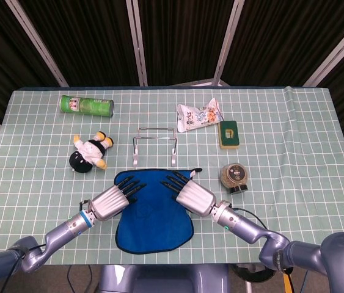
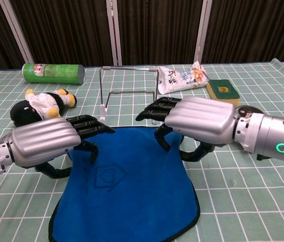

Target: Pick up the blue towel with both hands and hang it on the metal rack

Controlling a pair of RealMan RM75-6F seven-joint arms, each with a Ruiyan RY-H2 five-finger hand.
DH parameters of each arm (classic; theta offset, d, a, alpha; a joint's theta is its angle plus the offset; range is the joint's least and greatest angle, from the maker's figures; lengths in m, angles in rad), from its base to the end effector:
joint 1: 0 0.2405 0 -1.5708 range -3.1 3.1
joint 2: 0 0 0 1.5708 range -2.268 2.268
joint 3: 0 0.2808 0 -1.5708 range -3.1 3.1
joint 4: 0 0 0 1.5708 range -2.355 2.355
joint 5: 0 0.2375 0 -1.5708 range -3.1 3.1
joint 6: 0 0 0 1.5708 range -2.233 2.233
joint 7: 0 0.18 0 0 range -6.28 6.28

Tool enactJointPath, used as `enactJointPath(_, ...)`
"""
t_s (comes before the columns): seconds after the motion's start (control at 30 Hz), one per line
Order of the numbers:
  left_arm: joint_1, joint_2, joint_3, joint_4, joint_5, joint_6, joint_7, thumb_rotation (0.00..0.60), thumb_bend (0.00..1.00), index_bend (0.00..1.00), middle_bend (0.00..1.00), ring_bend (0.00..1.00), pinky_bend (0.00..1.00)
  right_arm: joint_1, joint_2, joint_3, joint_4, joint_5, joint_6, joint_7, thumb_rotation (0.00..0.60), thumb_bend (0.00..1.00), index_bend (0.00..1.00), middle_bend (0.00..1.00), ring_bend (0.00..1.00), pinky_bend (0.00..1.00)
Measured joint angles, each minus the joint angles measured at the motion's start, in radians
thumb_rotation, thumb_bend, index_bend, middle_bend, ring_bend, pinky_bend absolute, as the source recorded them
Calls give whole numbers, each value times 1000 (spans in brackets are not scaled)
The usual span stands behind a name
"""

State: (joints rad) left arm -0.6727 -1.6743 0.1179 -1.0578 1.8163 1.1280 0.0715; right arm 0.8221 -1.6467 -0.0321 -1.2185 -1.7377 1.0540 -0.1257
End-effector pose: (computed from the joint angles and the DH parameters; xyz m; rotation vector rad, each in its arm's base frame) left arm -0.2106 0.3240 -0.1093 -2.3397 -0.3848 -0.9475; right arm -0.1284 -0.3499 -0.1067 2.3433 -0.3501 1.0709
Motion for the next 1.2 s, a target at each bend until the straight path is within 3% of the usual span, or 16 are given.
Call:
enactJointPath(0.23,4,-2,-4,-12,-31,-5,-37,600,473,664,0,0,0,-9,12,-4,-10,-4,16,10,600,419,653,57,0,0)
enactJointPath(0.6,10,38,-63,-98,-57,76,-24,600,475,747,0,0,0,-16,99,28,-122,-19,91,24,600,419,653,57,0,0)
enactJointPath(0.87,-9,123,-169,-278,-107,113,17,600,477,763,0,0,0,4,235,153,-291,26,123,-1,600,419,653,60,0,0)
enactJointPath(1.2,-63,216,-357,-401,-264,94,119,600,478,767,0,0,0,67,306,343,-341,212,73,-18,600,417,653,72,0,0)
